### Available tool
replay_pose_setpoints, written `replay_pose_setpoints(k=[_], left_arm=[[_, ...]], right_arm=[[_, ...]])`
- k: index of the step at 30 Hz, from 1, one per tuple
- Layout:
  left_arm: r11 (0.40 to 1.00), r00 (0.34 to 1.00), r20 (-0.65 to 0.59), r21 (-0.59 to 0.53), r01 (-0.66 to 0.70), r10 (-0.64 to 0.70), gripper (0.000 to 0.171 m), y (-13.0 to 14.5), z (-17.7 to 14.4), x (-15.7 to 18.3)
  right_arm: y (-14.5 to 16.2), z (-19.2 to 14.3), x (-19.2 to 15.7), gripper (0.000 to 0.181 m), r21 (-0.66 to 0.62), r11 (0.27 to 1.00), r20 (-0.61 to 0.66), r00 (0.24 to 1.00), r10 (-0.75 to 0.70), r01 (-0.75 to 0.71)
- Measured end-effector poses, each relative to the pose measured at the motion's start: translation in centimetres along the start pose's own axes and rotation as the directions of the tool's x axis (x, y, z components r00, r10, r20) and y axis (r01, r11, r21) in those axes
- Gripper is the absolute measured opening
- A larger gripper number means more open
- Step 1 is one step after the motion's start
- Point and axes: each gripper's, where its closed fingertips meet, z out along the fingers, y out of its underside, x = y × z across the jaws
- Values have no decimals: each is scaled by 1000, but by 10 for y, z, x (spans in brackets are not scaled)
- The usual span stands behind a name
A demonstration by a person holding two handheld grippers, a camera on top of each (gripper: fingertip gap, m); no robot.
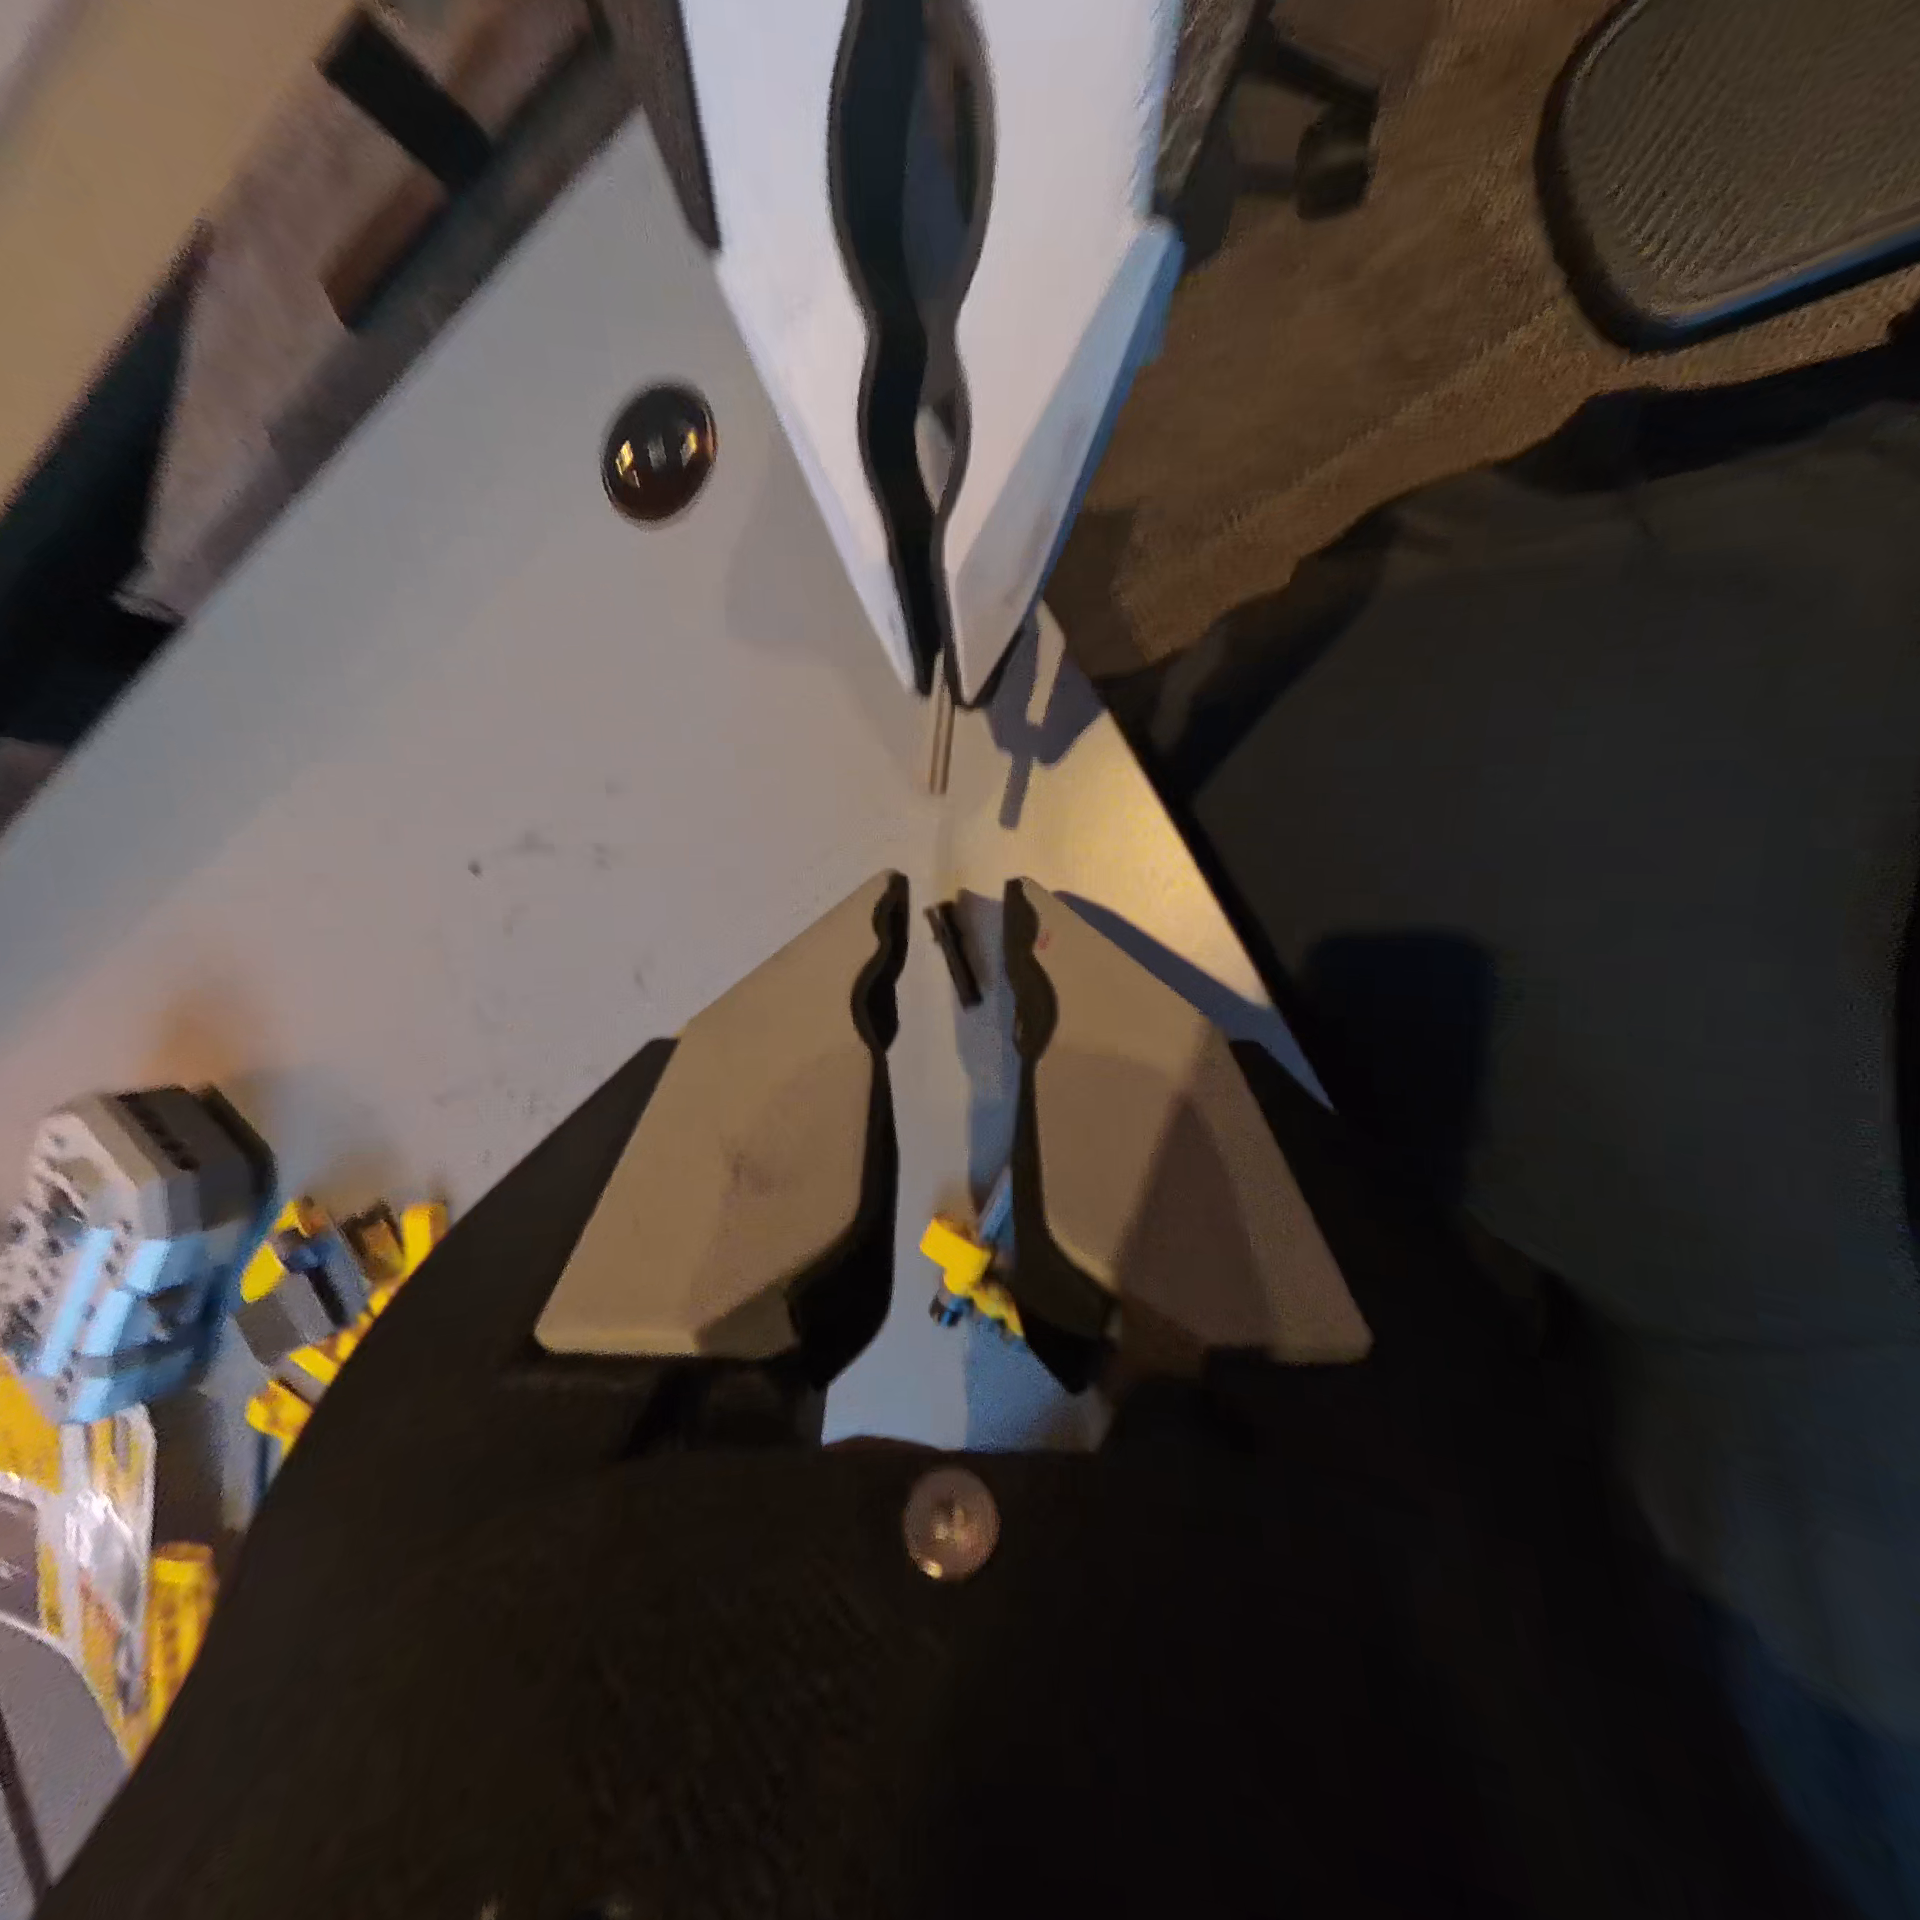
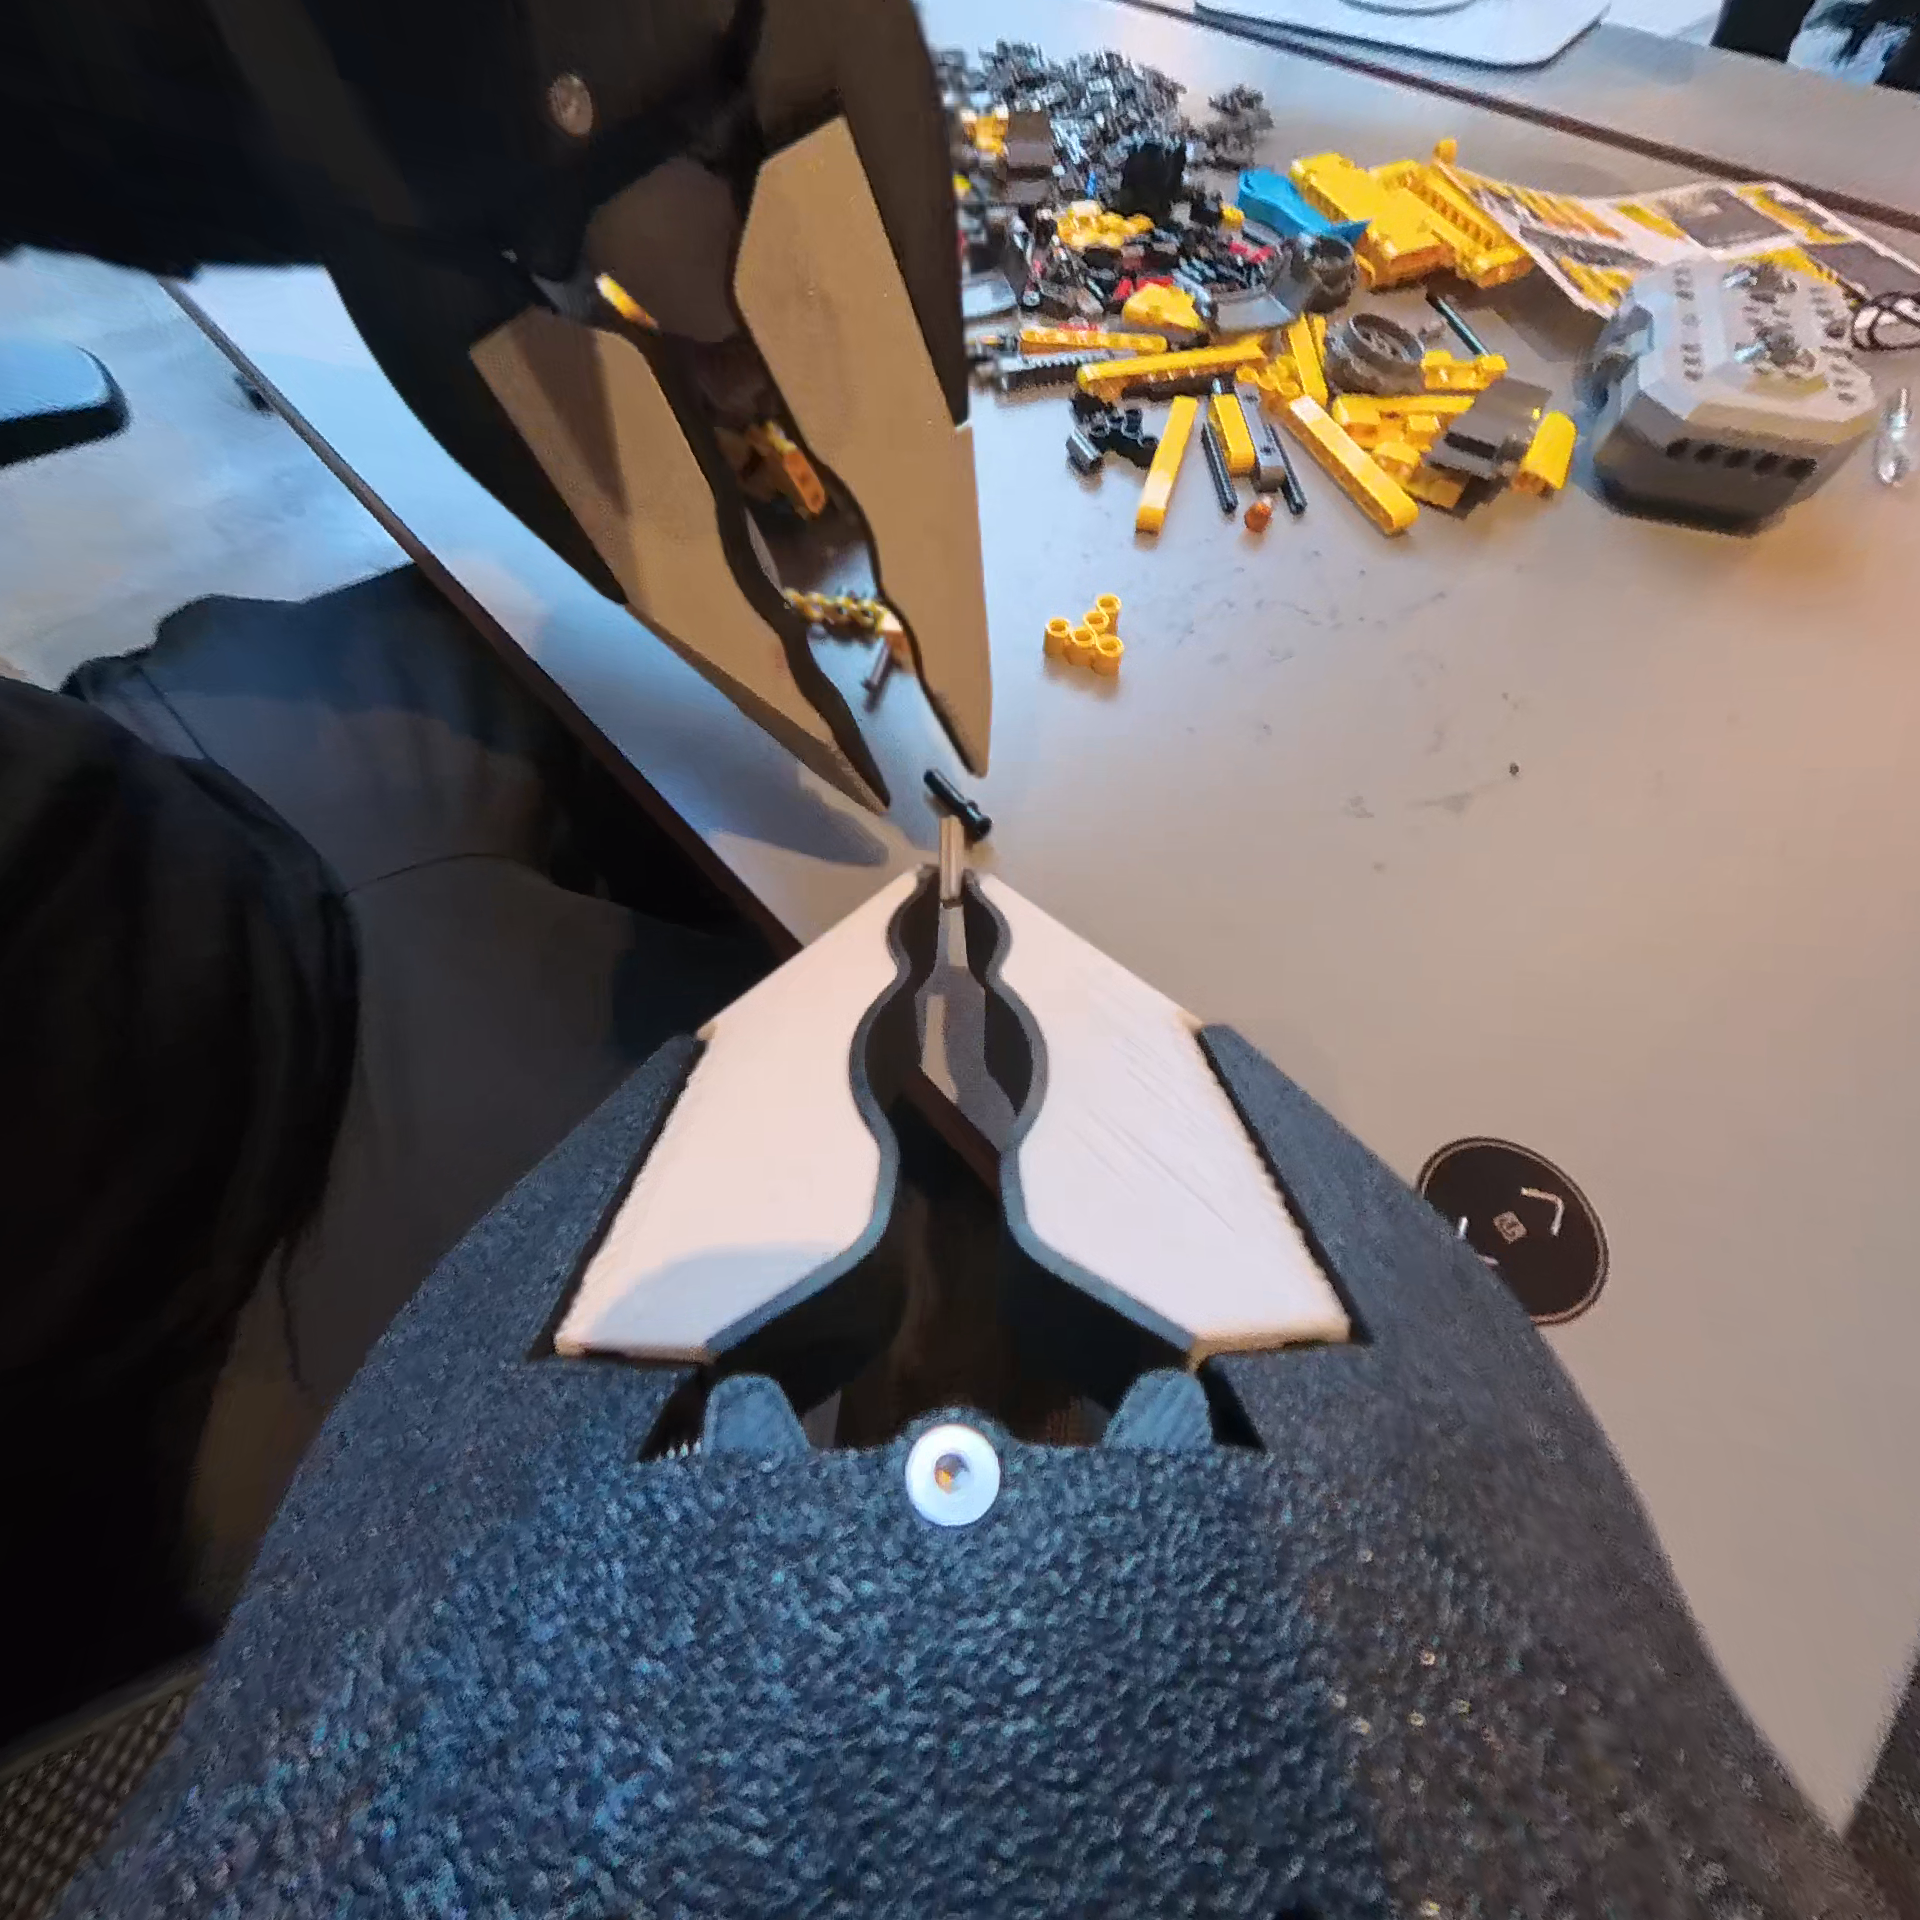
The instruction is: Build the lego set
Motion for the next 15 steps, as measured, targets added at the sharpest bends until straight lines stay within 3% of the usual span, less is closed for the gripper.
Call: replay_pose_setpoints(k=[5,9,15], left_arm=[[988,996,-40,-132,80,-86,20,25,11,-1],[984,989,-71,-136,117,-128,5,25,15,0],[989,992,-92,-127,79,-91,3,24,16,1]], right_arm=[[9,5,1,4,-41,999,-4,1000,12,-13],[11,7,0,4,-48,999,3,1000,22,-22],[16,11,-2,4,-76,997,7,1000,25,-24]])
